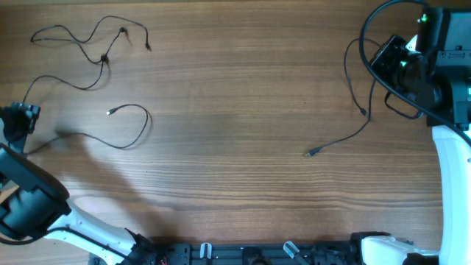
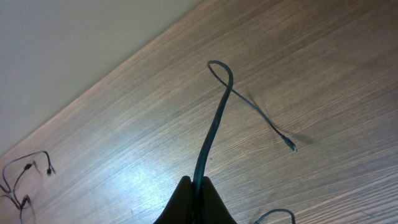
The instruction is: Untangle cables
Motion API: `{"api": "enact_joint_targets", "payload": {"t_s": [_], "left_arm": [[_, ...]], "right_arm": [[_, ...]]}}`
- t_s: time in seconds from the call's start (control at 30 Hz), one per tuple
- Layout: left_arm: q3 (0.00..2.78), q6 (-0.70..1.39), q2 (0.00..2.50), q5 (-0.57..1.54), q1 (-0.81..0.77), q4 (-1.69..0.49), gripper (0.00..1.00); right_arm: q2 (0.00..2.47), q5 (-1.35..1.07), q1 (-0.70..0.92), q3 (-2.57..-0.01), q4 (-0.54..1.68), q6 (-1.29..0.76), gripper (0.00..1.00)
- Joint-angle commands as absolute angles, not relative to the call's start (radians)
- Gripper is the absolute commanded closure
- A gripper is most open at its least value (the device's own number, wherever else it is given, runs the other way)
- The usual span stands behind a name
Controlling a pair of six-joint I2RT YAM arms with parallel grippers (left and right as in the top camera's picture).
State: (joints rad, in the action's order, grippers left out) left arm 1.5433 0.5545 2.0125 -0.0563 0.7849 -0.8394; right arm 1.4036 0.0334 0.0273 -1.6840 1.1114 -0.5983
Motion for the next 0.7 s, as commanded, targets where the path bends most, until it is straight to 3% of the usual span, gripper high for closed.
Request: {"api": "enact_joint_targets", "payload": {"t_s": [0.0, 0.27, 0.37, 0.43, 0.47, 0.53, 0.67], "left_arm": [[1.537, 0.662, 2.014, -0.088, 0.791, -0.879, 0.00], [1.535, 0.719, 2.040, -0.088, 0.790, -0.895, 0.02], [1.535, 0.719, 2.097, -0.088, 0.790, -0.890, 0.22], [1.535, 0.710, 2.117, -0.092, 0.790, -0.840, 0.50], [1.536, 0.711, 2.117, -0.095, 0.791, -0.810, 0.71], [1.542, 0.697, 2.115, -0.094, 0.790, -0.744, 0.94], [1.626, 0.488, 2.113, -0.080, 0.790, -0.661, 0.96]], "right_arm": [[1.410, 0.024, 0.025, -1.694, 1.108, -0.603, 0.96], [1.412, 0.024, 0.025, -1.694, 1.108, -0.603, 0.96], [1.413, 0.024, 0.025, -1.694, 1.109, -0.603, 0.96], [1.413, 0.024, 0.025, -1.694, 1.110, -0.602, 0.96], [1.413, 0.024, 0.025, -1.694, 1.110, -0.603, 0.96], [1.414, 0.023, 0.025, -1.694, 1.111, -0.603, 0.96], [1.414, 0.024, 0.025, -1.694, 1.112, -0.603, 0.96]]}}
